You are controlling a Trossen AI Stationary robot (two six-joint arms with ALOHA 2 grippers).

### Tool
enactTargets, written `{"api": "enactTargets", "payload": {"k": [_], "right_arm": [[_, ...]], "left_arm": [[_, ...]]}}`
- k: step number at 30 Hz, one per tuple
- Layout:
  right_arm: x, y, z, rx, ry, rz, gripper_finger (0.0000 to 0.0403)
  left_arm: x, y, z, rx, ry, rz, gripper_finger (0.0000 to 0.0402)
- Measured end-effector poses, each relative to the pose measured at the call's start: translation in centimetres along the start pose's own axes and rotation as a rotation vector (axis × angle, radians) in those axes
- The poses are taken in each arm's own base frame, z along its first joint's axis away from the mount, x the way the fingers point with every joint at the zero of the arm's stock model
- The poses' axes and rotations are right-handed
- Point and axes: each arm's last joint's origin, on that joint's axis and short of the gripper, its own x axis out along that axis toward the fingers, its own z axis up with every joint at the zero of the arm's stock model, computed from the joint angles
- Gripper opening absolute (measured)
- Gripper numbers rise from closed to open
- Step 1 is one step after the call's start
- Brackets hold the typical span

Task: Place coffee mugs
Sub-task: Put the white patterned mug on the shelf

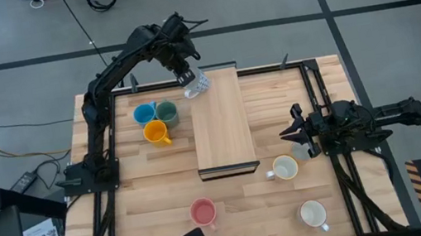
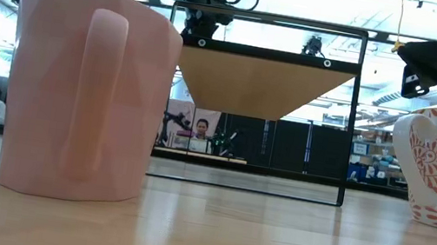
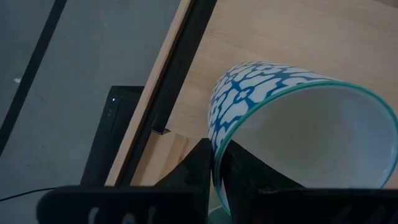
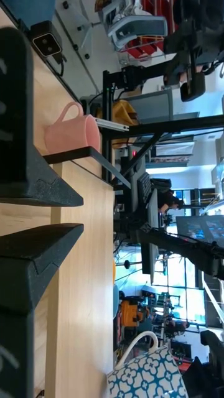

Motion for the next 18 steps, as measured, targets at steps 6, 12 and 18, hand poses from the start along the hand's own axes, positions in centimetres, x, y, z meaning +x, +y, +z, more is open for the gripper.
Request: {"api": "enactTargets", "payload": {"k": [6,12,18], "right_arm": [[0.00,0.00,0.00,0.000,0.000,0.000,0.0061],[0.00,0.00,0.00,0.000,0.000,0.000,0.0061],[0.00,0.00,0.00,0.000,0.000,0.000,0.0061]], "left_arm": [[0.01,0.02,0.08,0.001,-0.007,0.004,0.0039],[0.02,0.07,0.22,0.002,-0.022,0.009,0.0039],[0.02,0.07,0.24,0.002,-0.024,0.009,0.0043]]}}
